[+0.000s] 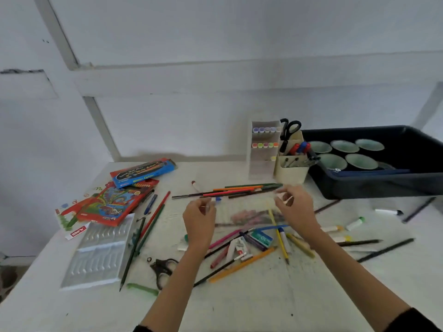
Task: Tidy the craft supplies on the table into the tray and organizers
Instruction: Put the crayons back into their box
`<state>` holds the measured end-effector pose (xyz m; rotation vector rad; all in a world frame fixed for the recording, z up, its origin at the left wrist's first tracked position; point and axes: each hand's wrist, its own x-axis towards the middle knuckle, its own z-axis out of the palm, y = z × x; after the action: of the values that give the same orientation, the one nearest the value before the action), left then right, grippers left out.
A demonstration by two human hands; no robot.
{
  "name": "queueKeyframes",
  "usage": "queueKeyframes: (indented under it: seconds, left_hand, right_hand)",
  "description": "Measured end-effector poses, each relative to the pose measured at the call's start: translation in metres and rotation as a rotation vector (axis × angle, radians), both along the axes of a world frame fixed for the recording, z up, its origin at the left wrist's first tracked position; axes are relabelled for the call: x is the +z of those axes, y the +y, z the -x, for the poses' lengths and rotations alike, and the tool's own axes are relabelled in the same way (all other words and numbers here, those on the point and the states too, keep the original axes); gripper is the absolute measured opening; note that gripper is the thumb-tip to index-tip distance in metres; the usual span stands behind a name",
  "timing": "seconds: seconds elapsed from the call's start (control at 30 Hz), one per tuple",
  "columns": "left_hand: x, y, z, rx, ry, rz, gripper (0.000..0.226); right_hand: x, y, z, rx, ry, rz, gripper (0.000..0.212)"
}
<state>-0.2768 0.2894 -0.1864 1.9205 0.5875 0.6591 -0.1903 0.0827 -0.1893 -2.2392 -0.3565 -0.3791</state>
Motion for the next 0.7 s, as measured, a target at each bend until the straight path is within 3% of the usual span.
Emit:
queueKeyframes:
  seconds: [0.33,0.7]
  left_hand:
    - [-0.031,-0.096,0.059,-0.102,0.03,-0.087,0.015]
    - [-0.064,-0.115,0.089,-0.116,0.055,-0.146,0.009]
  right_hand:
    - [-0.044,-0.096,0.081,-0.077,0.014,-0.08,0.022]
    - [-0.064,-0.127,0.111,-0.013,0.022,-0.061,0.024]
